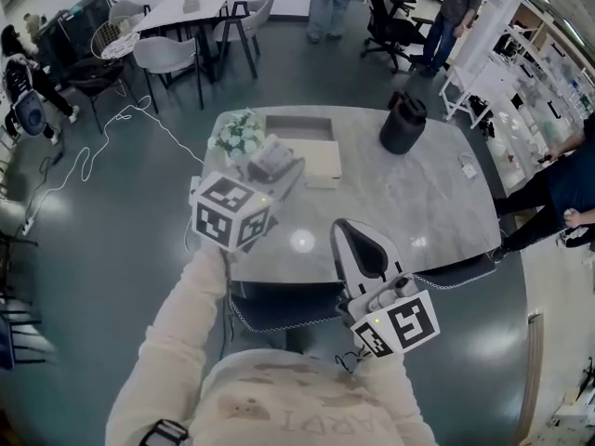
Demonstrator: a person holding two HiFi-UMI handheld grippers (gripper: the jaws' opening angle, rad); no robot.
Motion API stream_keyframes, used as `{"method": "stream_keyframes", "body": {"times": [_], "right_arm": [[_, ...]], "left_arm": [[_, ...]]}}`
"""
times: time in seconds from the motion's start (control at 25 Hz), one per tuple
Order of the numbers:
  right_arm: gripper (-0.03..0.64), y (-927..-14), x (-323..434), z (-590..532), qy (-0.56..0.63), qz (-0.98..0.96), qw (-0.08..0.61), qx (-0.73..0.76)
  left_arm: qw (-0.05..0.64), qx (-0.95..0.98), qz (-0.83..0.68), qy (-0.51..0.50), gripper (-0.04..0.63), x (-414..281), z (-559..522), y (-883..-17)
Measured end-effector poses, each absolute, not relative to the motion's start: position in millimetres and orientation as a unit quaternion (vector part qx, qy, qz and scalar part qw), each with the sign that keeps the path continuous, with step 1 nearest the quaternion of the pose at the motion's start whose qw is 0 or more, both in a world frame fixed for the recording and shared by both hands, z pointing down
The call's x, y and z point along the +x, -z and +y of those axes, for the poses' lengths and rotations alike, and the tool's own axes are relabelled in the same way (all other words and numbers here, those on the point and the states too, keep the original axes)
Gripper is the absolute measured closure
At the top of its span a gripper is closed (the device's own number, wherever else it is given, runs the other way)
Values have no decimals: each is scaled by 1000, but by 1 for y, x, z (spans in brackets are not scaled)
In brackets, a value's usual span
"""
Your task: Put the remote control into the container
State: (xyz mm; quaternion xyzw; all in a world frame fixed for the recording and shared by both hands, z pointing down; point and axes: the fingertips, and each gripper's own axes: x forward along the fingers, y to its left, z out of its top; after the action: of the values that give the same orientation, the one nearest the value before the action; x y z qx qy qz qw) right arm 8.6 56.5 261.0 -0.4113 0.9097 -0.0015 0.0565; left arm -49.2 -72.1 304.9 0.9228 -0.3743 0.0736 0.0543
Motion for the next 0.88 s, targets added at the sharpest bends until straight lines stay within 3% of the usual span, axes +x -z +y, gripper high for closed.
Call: {"method": "stream_keyframes", "body": {"times": [0.88], "right_arm": [[600,-288,11,-55,41,901,30,-430]], "left_arm": [[47,911,-378,-156,494,-38,-263,-366]]}}
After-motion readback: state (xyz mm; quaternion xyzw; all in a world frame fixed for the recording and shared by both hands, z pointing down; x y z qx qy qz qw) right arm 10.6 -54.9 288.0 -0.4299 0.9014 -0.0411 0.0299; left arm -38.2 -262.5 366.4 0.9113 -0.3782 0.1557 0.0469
